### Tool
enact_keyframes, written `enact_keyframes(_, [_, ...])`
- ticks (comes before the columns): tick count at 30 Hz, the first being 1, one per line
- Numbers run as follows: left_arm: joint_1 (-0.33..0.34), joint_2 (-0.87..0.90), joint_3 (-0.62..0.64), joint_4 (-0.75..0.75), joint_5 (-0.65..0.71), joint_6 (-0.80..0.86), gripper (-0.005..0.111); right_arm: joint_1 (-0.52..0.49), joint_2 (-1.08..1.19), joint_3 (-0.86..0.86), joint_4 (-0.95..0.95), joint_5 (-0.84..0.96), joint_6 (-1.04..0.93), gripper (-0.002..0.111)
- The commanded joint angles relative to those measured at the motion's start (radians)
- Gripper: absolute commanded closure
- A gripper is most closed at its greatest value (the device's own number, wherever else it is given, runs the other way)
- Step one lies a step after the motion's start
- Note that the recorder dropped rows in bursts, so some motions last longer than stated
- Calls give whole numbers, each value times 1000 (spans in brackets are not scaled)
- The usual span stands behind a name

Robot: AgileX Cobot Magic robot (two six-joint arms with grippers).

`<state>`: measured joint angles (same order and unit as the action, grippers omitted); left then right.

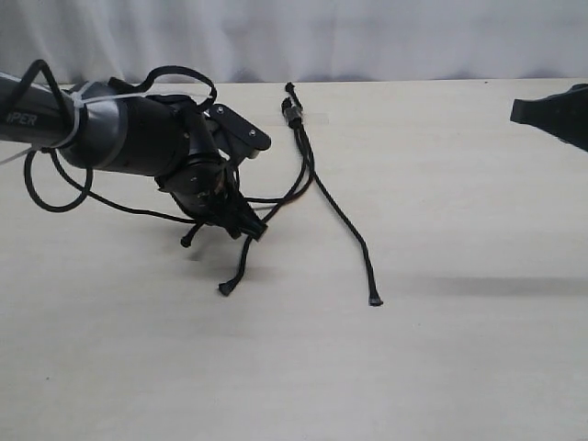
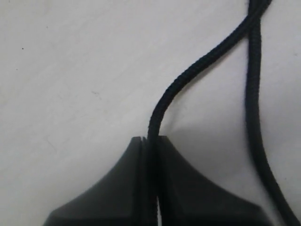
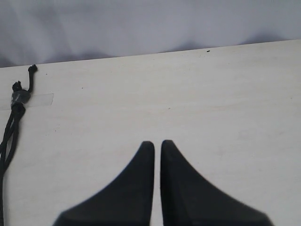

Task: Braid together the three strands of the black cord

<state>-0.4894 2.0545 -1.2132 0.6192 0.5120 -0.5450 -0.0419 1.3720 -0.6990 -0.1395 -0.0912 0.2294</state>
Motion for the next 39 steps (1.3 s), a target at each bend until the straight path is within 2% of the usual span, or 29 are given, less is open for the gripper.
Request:
enact_keyframes(1, [5,1,4,-14,-20,-24,88,-2,-1,3,1,-11,6,104])
enact_keyframes(5, [5,33,4,-10,-21,-30,72,-2,-1,3,1,-7,6,104])
enact_keyframes(10, [5,-16,2,0,-15,-30,69,11,-1,3,1,15,68,104])
enact_keyframes(12, [5,-97,2,19,3,-28,70,80,-1,1,-7,18,68,104])
enact_keyframes(13, [6,-173,4,36,29,-28,75,167,-1,-14,-24,43,68,104])
enact_keyframes(14, [6,-214,11,56,44,-28,81,202,1,-28,-39,91,68,104])
enact_keyframes(15, [14,-277,36,78,41,-32,91,270,9,-67,-41,179,66,104])
enact_keyframes(18, [69,-435,113,78,-36,-47,107,395,59,-160,-29,358,66,104])
enact_keyframes(24, [234,-752,330,76,-215,-123,107,619,260,-358,-26,521,66,104])
enact_keyframes(27, [271,-821,387,76,-270,-141,107,674,354,-444,4,587,74,103])
enact_keyframes(30, [282,-853,421,76,-289,-141,107,716,449,-521,8,635,74,93])
enact_keyframes(35, [282,-856,432,73,-331,-141,107,759,581,-644,75,705,74,68])
enact_keyframes(39, [282,-856,432,73,-333,-141,107,775,664,-723,100,745,74,64])
